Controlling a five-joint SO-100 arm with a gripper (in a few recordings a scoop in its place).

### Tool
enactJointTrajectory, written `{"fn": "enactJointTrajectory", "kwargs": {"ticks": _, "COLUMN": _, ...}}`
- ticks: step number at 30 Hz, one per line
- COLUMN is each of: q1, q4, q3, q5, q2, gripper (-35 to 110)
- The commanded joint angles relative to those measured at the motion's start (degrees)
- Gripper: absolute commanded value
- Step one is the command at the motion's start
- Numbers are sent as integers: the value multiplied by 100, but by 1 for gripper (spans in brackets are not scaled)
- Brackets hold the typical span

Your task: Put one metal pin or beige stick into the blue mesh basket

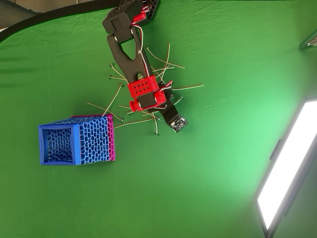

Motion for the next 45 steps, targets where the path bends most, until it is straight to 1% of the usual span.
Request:
{"fn": "enactJointTrajectory", "kwargs": {"ticks": 1, "q1": -35, "q4": -62, "q3": -123, "q5": 70, "q2": 26, "gripper": 15}}
{"fn": "enactJointTrajectory", "kwargs": {"ticks": 11, "q1": -53, "q4": -62, "q3": -141, "q5": 114, "q2": 18, "gripper": 8}}
{"fn": "enactJointTrajectory", "kwargs": {"ticks": 23, "q1": -70, "q4": -79, "q3": -316, "q5": 264, "q2": -158, "gripper": 4}}
{"fn": "enactJointTrajectory", "kwargs": {"ticks": 25, "q1": -70, "q4": -79, "q3": -352, "q5": 281, "q2": -202, "gripper": 1}}
{"fn": "enactJointTrajectory", "kwargs": {"ticks": 45, "q1": -167, "q4": 70, "q3": -466, "q5": 642, "q2": 141, "gripper": 1}}
